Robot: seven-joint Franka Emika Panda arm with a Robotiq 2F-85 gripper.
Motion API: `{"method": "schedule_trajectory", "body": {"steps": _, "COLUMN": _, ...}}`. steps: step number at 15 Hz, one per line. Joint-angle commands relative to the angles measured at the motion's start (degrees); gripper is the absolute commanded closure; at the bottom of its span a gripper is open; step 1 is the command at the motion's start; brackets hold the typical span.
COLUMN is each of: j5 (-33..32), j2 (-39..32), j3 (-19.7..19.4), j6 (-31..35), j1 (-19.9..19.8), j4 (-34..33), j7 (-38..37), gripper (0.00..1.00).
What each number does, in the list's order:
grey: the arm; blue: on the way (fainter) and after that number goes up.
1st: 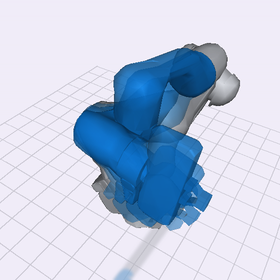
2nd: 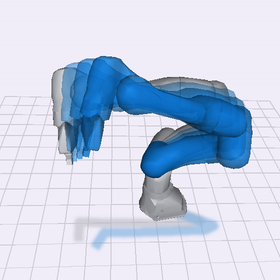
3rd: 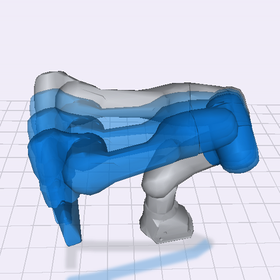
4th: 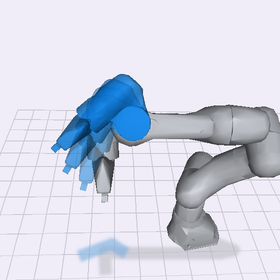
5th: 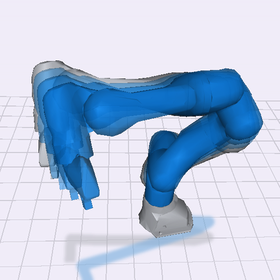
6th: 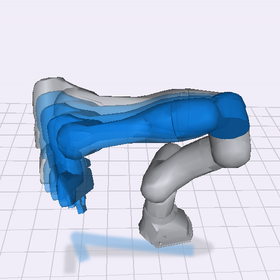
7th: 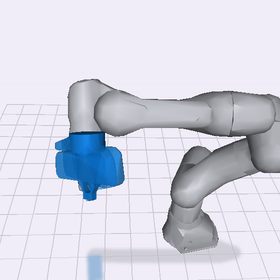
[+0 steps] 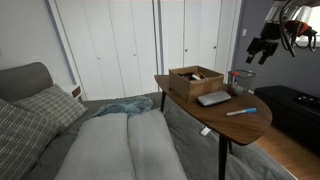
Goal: Remove the orange bottle from the office pen holder
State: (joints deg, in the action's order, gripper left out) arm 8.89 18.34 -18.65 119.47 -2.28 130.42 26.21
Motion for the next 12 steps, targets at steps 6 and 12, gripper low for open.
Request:
{"method": "schedule_trajectory", "body": {"steps": 6, "j5": 3.07, "j2": -9.79, "j3": 3.15, "j6": -5.85, "j1": -0.93, "j4": -9.28, "j7": 1.97, "gripper": 0.39}}
{"method": "schedule_trajectory", "body": {"steps": 12, "j5": 3.88, "j2": -14.29, "j3": 5.01, "j6": -6.12, "j1": -1.46, "j4": -11.87, "j7": 1.28, "gripper": 0.36}}
